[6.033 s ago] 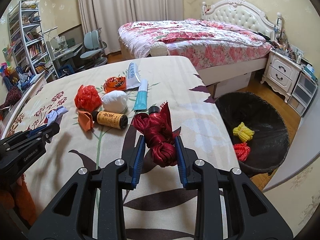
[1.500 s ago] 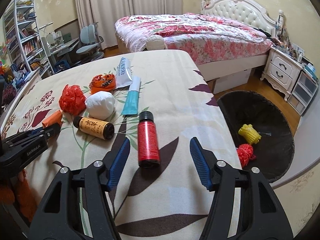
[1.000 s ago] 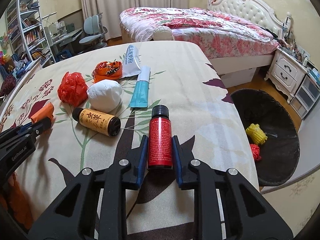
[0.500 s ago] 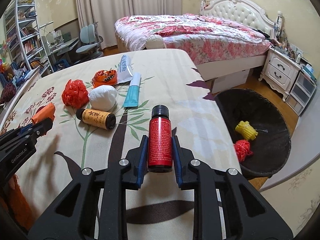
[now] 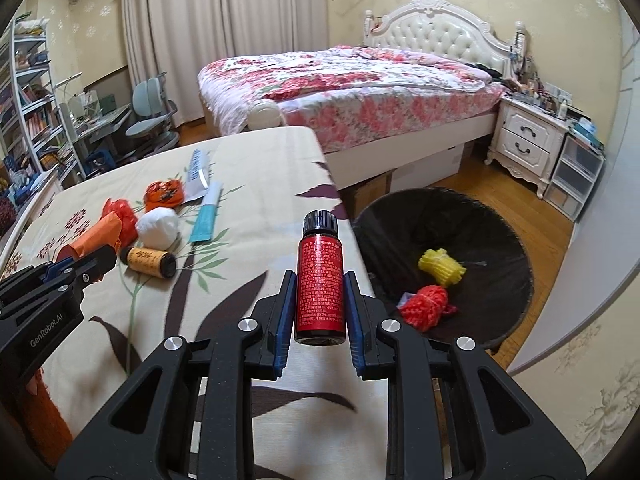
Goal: Collect trash
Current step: 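Grasp the red cylinder with the right tool while the left tool grasps the orange folded piece, then carry the red cylinder and orange piece over the black bin and open both tools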
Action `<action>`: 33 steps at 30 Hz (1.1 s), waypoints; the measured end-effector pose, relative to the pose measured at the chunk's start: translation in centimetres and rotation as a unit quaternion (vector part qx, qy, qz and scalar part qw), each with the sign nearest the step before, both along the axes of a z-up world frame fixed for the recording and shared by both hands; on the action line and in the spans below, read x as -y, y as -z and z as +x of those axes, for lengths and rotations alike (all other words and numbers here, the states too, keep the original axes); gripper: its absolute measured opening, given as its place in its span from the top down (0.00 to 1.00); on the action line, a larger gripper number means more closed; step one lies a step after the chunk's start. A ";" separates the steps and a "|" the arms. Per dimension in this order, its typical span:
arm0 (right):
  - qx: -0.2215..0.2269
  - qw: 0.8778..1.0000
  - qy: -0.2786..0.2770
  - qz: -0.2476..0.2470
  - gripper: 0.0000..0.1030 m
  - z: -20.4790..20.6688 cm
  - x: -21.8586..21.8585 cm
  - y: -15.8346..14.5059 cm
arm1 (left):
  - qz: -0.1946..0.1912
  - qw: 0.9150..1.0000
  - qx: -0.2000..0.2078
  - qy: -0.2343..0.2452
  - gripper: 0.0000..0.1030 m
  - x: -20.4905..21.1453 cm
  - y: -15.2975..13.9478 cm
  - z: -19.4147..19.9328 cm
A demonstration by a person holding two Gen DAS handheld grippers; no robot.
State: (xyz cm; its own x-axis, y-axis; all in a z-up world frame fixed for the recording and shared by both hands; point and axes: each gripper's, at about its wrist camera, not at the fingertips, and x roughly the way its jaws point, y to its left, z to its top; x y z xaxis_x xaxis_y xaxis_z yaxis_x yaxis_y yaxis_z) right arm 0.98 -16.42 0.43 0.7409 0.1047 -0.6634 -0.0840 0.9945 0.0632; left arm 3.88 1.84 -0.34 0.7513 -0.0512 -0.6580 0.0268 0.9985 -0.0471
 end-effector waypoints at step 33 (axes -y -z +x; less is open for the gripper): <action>-0.018 0.991 0.133 0.006 0.77 7.1 12.9 3.1 | 0.029 0.994 -0.015 0.108 0.77 16.4 2.1 10.4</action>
State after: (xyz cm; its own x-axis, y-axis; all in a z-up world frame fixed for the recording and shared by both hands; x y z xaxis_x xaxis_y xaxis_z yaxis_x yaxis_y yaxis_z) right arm 8.09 -29.35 -2.62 0.7190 -0.0827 -0.6901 0.1839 0.9802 0.0741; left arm 14.29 -14.54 -2.49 0.7061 -0.1714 -0.6870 0.2411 0.9705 0.0057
